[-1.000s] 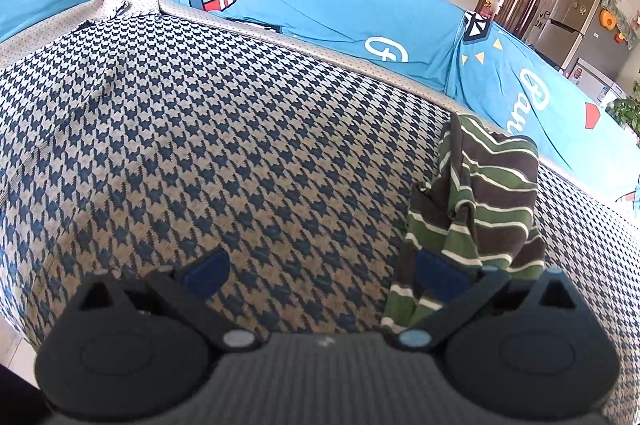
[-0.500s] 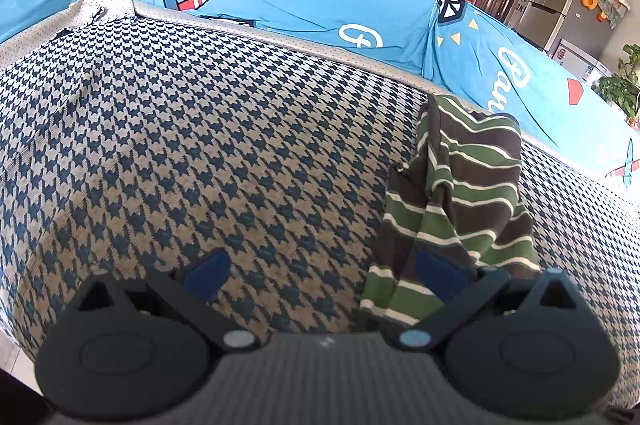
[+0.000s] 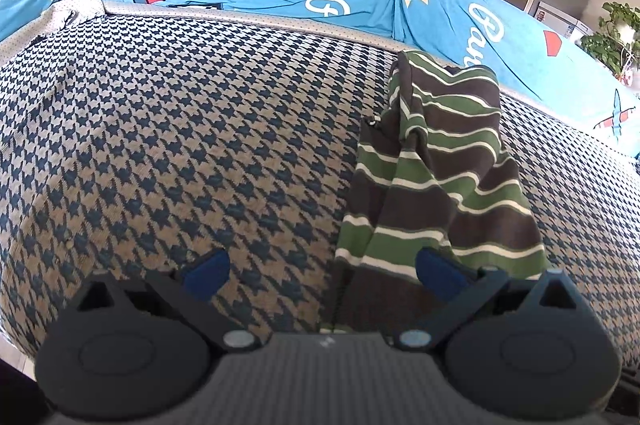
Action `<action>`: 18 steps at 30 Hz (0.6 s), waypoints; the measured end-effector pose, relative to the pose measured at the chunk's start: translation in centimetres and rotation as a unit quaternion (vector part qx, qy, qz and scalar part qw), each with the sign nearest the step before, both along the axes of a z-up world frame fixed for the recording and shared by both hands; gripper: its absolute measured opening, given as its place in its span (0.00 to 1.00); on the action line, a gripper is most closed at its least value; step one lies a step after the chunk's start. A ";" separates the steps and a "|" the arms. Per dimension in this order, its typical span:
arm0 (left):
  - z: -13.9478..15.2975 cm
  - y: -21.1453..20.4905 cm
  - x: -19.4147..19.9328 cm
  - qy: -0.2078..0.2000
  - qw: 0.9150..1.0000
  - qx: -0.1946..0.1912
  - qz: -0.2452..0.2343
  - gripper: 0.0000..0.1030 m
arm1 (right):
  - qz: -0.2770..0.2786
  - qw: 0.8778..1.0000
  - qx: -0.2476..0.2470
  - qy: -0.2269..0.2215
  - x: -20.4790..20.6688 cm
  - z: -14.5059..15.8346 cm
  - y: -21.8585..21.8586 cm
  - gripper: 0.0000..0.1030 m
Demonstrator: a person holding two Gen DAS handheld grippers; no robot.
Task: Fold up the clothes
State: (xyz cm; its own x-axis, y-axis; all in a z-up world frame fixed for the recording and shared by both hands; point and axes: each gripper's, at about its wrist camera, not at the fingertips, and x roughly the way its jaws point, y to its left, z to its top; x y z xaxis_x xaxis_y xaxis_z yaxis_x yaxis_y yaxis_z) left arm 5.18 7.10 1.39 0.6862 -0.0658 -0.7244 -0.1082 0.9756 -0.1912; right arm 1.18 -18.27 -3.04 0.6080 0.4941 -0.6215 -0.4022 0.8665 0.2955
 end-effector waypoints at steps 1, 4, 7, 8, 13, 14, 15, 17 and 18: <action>-0.1 -0.1 0.0 0.000 1.000 0.001 0.000 1.00 | 0.002 1.000 -0.003 -0.002 -0.1 0.1 0.0 0.26; -0.2 0.0 0.0 -0.001 1.000 0.000 0.003 1.00 | 0.005 1.000 -0.011 -0.005 -0.4 0.3 0.0 0.26; -0.3 0.2 0.0 -0.003 1.000 0.006 0.012 1.00 | -0.011 1.000 -0.024 -0.011 -0.8 1.1 -0.9 0.28; -0.3 0.3 0.0 -0.002 1.000 0.008 0.015 1.00 | -0.020 0.999 -0.031 -0.014 -1.0 1.3 -1.4 0.29; -0.3 1.2 0.1 -0.006 1.000 0.005 0.029 1.00 | -0.057 0.998 -0.039 -0.009 -1.9 1.6 -3.7 0.29; -0.3 1.4 0.1 -0.006 0.999 0.003 0.033 1.00 | -0.059 0.998 -0.033 -0.006 -2.0 1.7 -4.0 0.29; -0.2 1.6 0.1 -0.006 0.999 -0.001 0.035 1.00 | -0.057 0.998 -0.025 -0.002 -2.0 1.7 -4.2 0.29; -0.1 1.9 0.1 -0.007 0.999 -0.011 0.039 1.00 | -0.042 0.999 -0.006 0.012 -2.0 1.6 -4.5 0.29; -0.1 2.1 0.0 -0.007 0.999 -0.015 0.041 1.00 | -0.032 0.999 0.000 0.018 -2.0 1.6 -4.4 0.29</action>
State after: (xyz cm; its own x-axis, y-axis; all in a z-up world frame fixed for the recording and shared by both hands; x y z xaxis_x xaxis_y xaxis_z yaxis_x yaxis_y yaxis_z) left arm 5.21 9.24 1.31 0.6998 -0.0308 -0.7137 -0.1852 0.9571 -0.2228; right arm -0.85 -22.67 -1.46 0.6154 0.4546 -0.6439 -0.3353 0.8903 0.3081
